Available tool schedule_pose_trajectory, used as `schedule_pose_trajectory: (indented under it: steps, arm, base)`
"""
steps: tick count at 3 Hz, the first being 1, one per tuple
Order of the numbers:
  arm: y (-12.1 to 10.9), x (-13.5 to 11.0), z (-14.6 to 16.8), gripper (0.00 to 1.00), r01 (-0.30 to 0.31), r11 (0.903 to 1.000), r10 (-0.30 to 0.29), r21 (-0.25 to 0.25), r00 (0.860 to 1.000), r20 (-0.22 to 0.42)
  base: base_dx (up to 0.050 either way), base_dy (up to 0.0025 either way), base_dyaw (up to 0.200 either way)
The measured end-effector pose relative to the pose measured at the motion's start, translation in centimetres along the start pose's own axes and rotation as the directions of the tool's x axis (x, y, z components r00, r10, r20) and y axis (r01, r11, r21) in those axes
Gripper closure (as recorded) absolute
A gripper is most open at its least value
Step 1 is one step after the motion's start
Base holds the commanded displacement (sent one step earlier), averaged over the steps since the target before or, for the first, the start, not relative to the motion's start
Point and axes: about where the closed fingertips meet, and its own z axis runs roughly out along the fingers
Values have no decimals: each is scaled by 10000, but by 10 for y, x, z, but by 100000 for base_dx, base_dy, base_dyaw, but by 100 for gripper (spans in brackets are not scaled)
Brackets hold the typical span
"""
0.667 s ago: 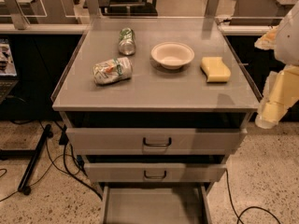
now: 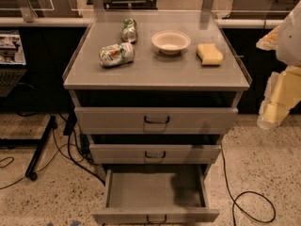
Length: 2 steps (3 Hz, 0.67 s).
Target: Close bottom drawer
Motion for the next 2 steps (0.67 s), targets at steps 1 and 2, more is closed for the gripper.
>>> schedule_pose_trajectory:
  steps: [1,2]
  arm:
    - [0,0,0,0,0,10000,0,1,10000,0]
    - [14,-9,-14,0,229,9980,-250,586,9991,353]
  base:
    - [0,0,0]
    - [0,0,0]
